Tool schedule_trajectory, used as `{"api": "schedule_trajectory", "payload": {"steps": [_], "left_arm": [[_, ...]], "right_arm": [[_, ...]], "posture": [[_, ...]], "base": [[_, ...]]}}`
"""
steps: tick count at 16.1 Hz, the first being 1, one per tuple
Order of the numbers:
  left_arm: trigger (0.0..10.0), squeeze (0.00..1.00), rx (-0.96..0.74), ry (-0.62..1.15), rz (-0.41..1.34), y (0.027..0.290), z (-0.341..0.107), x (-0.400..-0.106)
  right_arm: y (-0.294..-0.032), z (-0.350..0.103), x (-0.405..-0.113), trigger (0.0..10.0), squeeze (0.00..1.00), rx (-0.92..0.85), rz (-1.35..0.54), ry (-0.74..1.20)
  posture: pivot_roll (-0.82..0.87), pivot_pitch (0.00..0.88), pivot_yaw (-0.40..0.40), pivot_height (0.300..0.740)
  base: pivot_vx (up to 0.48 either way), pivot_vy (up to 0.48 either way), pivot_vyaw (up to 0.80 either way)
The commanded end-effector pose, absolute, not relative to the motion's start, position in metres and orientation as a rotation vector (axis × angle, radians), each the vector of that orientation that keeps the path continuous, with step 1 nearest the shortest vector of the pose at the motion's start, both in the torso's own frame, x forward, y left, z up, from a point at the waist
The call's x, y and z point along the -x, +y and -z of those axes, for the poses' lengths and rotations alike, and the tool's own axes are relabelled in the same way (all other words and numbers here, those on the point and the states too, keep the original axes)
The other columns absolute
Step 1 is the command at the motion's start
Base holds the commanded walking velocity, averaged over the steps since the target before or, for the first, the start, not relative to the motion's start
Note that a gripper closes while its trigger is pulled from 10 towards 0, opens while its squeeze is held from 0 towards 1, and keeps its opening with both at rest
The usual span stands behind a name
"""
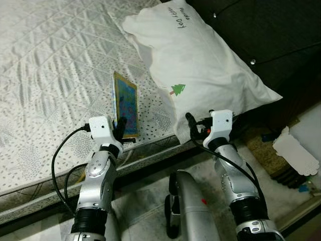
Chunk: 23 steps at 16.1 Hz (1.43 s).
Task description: Clean up the room
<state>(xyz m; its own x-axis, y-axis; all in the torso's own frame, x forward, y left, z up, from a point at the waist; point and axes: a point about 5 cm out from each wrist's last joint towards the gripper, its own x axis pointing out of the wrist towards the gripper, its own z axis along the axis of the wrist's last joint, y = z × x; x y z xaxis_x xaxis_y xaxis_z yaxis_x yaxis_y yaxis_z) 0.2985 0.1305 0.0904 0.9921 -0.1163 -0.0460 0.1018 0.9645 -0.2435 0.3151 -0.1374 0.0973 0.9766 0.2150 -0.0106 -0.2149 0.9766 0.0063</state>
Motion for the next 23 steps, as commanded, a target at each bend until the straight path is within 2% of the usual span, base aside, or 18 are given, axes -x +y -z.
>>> {"api": "schedule_trajectory", "payload": {"steps": [1,5,8,13,16,20,23], "left_arm": [[10.0,0.00,0.245,0.039,0.121,0.129,-0.095,-0.300],[10.0,0.00,0.316,0.059,0.150,0.123,-0.095,-0.309],[10.0,0.00,0.419,0.099,0.188,0.114,-0.091,-0.319],[10.0,0.00,0.807,0.152,0.184,0.093,-0.097,-0.347],[10.0,0.00,0.953,0.161,0.199,0.080,-0.102,-0.352],[10.0,0.00,1.060,0.173,0.188,0.079,-0.103,-0.359],[10.0,0.00,1.085,0.228,0.130,0.093,-0.086,-0.358]], "right_arm": [[-0.141,-0.095,-0.314,10.0,0.00,-0.003,-0.210,0.024],[-0.139,-0.095,-0.314,10.0,0.00,0.010,-0.221,0.021],[-0.141,-0.096,-0.313,10.0,0.00,0.016,-0.210,0.012],[-0.147,-0.098,-0.306,10.0,0.00,0.041,-0.217,0.002],[-0.147,-0.098,-0.304,10.0,0.00,0.048,-0.220,0.004],[-0.147,-0.098,-0.303,10.0,0.00,0.047,-0.218,0.011],[-0.149,-0.098,-0.303,10.0,0.00,0.043,-0.201,0.012]], "posture": [[0.01,0.213,-0.075,0.596],[0.00,0.203,-0.078,0.561],[-0.01,0.199,-0.082,0.556],[-0.05,0.201,-0.097,0.556],[-0.06,0.206,-0.102,0.556],[-0.07,0.211,-0.096,0.556],[-0.07,0.212,-0.093,0.556]], "base": [[0.000,0.000,0.00],[0.000,0.000,0.00],[0.000,0.000,0.00],[0.000,0.000,0.00],[0.000,0.000,0.00],[0.000,0.000,0.00],[0.000,0.000,0.00]]}}
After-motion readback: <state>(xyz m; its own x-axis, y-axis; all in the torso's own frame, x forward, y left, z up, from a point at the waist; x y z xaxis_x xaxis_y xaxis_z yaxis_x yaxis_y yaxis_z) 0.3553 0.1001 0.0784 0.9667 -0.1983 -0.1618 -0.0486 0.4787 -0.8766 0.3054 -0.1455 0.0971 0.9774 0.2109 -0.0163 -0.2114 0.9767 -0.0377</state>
